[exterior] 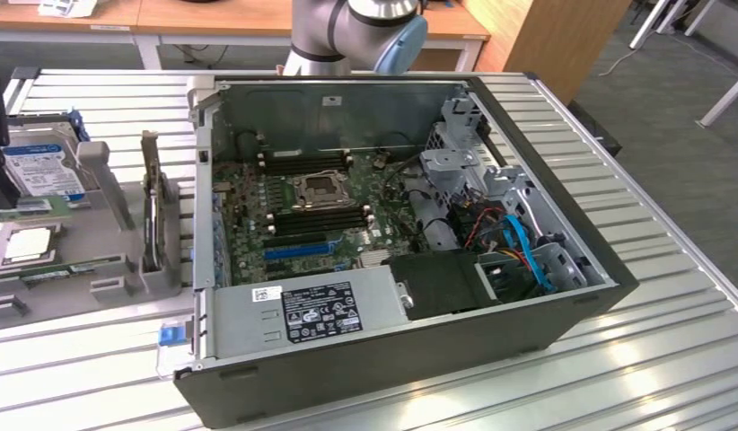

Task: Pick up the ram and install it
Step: 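Pick up the ram and move it above insertion slot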

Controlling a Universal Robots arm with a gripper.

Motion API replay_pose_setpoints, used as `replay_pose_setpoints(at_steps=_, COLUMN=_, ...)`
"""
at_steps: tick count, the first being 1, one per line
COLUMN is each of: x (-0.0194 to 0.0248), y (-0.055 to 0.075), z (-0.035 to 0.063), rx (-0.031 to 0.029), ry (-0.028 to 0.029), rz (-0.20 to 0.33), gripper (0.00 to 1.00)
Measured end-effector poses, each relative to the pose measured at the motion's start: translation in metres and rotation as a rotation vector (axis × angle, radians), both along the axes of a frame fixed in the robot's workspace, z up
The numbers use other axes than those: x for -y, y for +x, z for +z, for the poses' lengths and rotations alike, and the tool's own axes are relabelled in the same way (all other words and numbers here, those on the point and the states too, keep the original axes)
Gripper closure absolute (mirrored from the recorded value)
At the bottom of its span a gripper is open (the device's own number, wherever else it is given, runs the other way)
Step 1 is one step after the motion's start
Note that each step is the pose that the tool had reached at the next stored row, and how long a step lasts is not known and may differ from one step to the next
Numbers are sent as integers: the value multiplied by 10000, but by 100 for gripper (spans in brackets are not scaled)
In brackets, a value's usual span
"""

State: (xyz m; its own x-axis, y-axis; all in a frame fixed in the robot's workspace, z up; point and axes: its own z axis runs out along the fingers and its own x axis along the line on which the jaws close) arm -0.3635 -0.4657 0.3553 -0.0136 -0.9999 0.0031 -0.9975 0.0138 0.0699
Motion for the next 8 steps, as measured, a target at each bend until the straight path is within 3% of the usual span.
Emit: replay_pose_setpoints(at_steps=8, x=0, y=0, z=140, rx=0, ry=0, rz=16, gripper=88)
